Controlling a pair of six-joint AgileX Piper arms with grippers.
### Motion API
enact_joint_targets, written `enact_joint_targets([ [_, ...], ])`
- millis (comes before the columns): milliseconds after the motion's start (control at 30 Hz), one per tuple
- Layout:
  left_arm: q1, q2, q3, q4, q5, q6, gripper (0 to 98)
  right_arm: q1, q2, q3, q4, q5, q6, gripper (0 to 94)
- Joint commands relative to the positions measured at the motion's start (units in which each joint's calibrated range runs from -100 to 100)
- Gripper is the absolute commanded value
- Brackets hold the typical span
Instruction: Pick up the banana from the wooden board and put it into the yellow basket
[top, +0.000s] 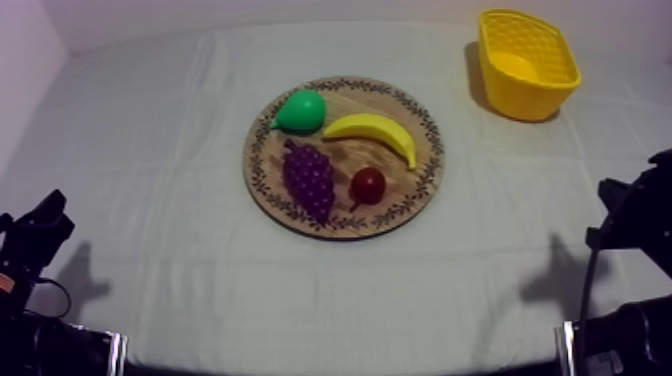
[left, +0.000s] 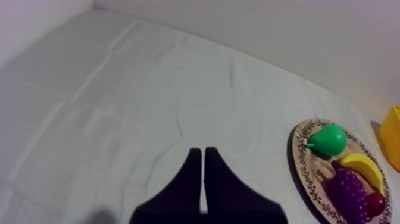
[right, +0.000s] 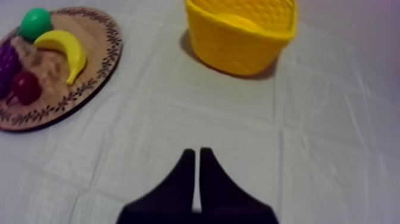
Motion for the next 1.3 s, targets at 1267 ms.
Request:
enact_joint_targets([
  [1267, -0.01, -0.03, 0.02, 0.00, -0.01, -0.01, 0.1, 1.76, -12.23, 6.13, 6.43, -2.05, -0.22, 0.4],
])
